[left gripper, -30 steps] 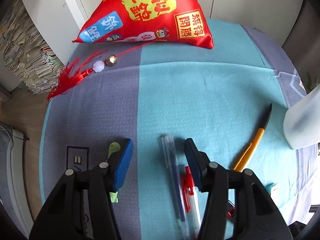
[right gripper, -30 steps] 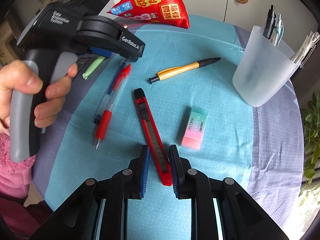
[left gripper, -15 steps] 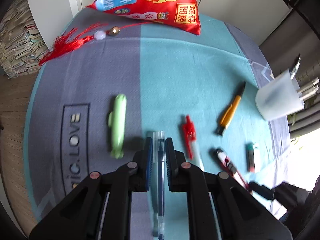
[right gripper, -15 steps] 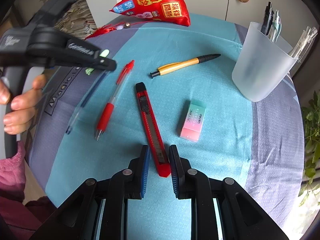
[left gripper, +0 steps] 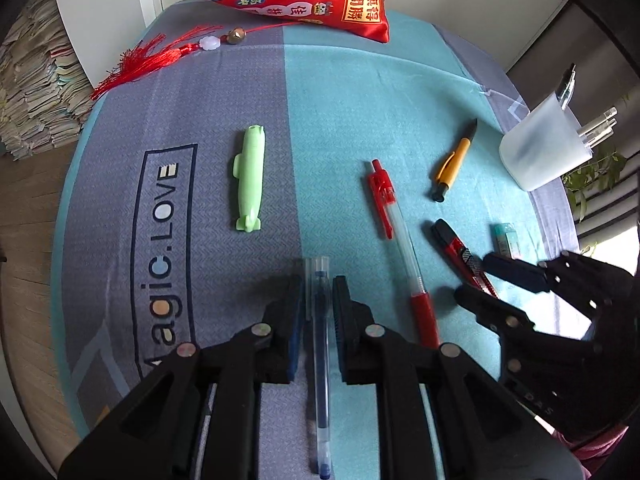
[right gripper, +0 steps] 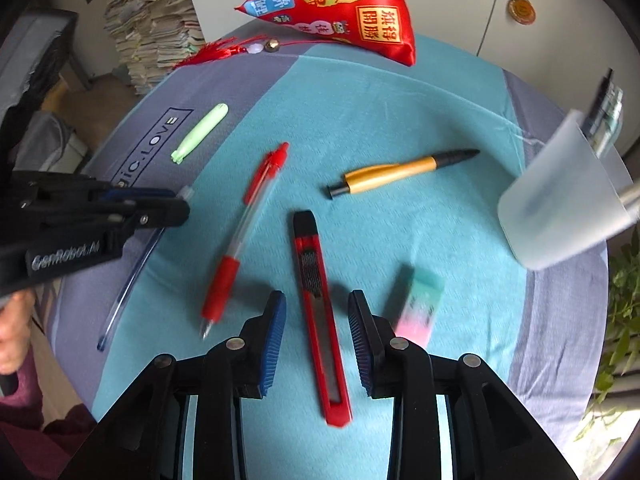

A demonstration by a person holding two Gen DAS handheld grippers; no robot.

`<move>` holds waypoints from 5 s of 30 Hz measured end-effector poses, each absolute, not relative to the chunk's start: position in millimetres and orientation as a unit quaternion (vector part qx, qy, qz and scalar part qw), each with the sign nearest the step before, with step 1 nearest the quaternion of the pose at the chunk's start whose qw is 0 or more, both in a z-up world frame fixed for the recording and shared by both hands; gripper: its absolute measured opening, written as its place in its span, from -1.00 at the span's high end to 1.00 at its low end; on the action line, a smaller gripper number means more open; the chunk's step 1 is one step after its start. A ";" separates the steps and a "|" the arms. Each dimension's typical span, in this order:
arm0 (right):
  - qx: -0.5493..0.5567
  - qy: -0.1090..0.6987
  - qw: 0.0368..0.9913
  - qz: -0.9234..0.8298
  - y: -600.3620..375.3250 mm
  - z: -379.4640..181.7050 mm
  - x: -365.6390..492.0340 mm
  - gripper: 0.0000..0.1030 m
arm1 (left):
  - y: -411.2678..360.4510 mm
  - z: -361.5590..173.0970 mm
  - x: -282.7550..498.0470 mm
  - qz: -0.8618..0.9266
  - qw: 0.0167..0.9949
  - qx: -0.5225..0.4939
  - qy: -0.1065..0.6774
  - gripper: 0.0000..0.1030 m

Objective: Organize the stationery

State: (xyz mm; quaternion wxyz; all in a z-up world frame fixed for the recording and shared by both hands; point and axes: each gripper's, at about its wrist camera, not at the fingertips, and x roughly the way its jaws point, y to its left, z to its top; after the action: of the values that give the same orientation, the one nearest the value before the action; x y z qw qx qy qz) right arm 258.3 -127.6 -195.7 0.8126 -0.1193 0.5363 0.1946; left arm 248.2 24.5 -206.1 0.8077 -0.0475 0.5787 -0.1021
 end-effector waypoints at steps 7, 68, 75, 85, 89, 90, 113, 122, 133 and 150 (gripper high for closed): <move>-0.128 0.542 0.812 0.175 -114.9 -196.7 279.0 0.37 | 10.3 -207.4 242.9 -0.113 0.818 -0.011 0.564 0.27; 0.054 0.374 0.925 -0.019 -273.4 -80.2 307.5 0.72 | -4.0 -100.7 227.3 -0.117 0.901 0.001 0.418 0.81; 0.057 0.332 0.941 0.017 -264.3 -60.8 265.8 0.59 | -18.5 -134.4 295.3 -0.099 0.869 -0.020 0.484 0.73; -0.002 0.334 0.942 0.025 -260.9 -71.8 222.9 0.51 | -49.3 -188.0 358.4 -0.072 0.837 0.004 0.542 0.48; 0.014 0.337 0.941 0.022 -272.2 -74.4 219.4 0.50 | -47.5 -196.6 365.1 -0.049 0.838 0.008 0.544 0.57; 0.016 0.338 0.941 0.022 -274.0 -75.5 219.5 0.50 | -45.1 -199.3 366.6 -0.050 0.834 0.001 0.550 0.56; 0.053 0.371 0.927 0.021 -294.1 -106.8 216.2 0.50 | -87.0 -60.5 301.6 -0.167 0.909 -0.023 0.381 0.86; 0.062 0.375 0.925 -0.001 -312.6 -111.7 200.6 0.50 | -153.7 -54.4 335.8 -0.206 0.911 -0.030 0.355 0.86; 0.062 0.375 0.922 -0.076 -349.4 -113.8 199.2 0.50 | -186.5 -52.7 362.3 -0.216 0.931 -0.051 0.290 0.86; 0.063 0.383 0.918 -0.074 -349.5 -120.4 212.3 0.50 | -184.4 -101.6 351.0 -0.213 0.918 -0.025 0.334 0.85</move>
State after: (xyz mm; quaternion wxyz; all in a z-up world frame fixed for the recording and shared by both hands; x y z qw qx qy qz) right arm 212.3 -349.5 -120.4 0.9184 0.0634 0.3833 -0.0744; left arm 351.0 -184.4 -101.6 0.9178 -0.0248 0.3340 -0.2131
